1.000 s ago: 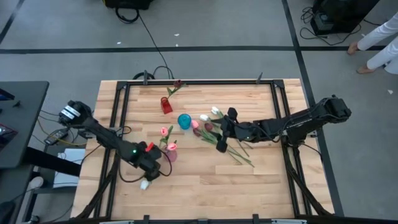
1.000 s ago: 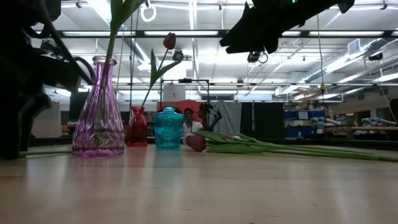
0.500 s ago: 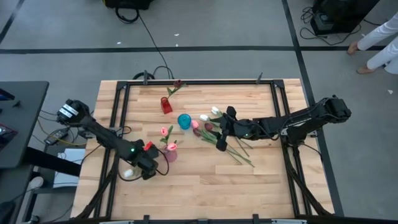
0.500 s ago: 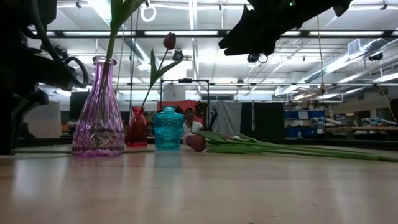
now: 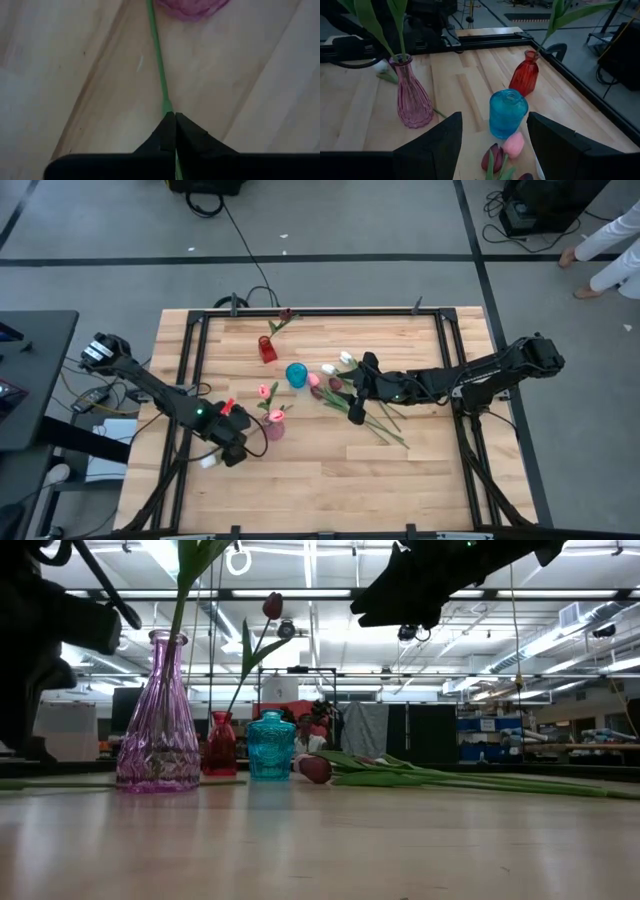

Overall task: Sort flowers into vase by color
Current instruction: Put the middle left white flower into the blue vase

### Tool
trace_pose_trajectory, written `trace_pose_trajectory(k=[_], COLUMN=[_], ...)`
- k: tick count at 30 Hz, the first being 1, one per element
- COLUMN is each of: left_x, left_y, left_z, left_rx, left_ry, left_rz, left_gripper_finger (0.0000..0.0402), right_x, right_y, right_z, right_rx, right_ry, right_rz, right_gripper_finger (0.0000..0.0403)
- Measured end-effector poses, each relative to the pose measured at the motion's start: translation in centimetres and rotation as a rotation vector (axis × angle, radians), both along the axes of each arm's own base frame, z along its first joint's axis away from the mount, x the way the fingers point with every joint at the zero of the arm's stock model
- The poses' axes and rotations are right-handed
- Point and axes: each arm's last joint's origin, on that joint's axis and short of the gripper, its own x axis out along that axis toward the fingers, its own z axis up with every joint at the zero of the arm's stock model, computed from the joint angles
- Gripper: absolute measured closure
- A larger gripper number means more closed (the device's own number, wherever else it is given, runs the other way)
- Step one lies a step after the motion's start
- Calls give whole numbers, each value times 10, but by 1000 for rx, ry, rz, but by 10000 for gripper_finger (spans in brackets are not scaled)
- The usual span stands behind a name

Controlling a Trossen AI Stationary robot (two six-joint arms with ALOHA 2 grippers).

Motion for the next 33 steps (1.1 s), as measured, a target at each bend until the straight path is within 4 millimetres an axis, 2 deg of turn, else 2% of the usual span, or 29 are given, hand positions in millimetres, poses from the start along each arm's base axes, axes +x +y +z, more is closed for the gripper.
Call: trace_pose_trajectory(k=[4, 13, 17, 22, 27, 30, 33], left_x=[3, 8, 9, 11, 14, 14, 14], left_y=[-1, -1, -2, -3, -5, -6, -6], left_z=[0, -13, -18, -25, -33, -35, -35], left_rx=[14, 89, 105, 131, 142, 146, 139], left_ry=[-33, -21, -2, 31, 58, 73, 80], left_rz=[26, 54, 50, 27, -8, -40, -65], left_gripper_finger=[382, 255, 234, 240, 265, 293, 342], right_x=[0, 0, 0, 0, 0, 0, 1], right_y=[0, 0, 0, 0, 0, 0, 0], right_z=[0, 0, 0, 1, 1, 1, 1], right_rx=[0, 1, 1, 2, 2, 2, 2], right_ry=[0, 0, -1, -10, -11, -11, -11], right_rz=[0, 1, 0, 0, 0, 0, 0], right_gripper_finger=[167, 167, 167, 167, 167, 167, 167])
